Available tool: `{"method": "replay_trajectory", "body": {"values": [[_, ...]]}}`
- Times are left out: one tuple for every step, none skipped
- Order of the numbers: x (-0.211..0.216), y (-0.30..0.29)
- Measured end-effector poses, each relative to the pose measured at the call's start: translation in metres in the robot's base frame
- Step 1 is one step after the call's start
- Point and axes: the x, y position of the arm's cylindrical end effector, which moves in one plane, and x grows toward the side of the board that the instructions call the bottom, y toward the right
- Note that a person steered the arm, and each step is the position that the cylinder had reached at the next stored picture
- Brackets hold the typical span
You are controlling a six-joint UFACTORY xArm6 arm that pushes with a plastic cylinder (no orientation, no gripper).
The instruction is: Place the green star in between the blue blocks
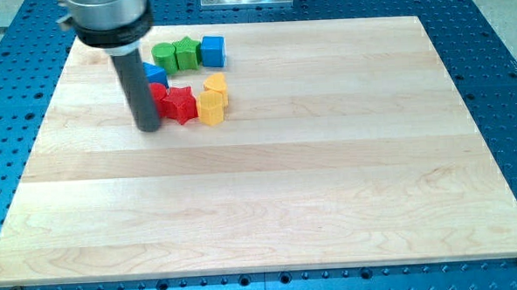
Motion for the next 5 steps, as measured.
{"method": "replay_trajectory", "body": {"values": [[-0.015,-0.039],[-0.043,-0.041],[-0.079,-0.025],[-0.095,0.016],[-0.103,0.030]]}}
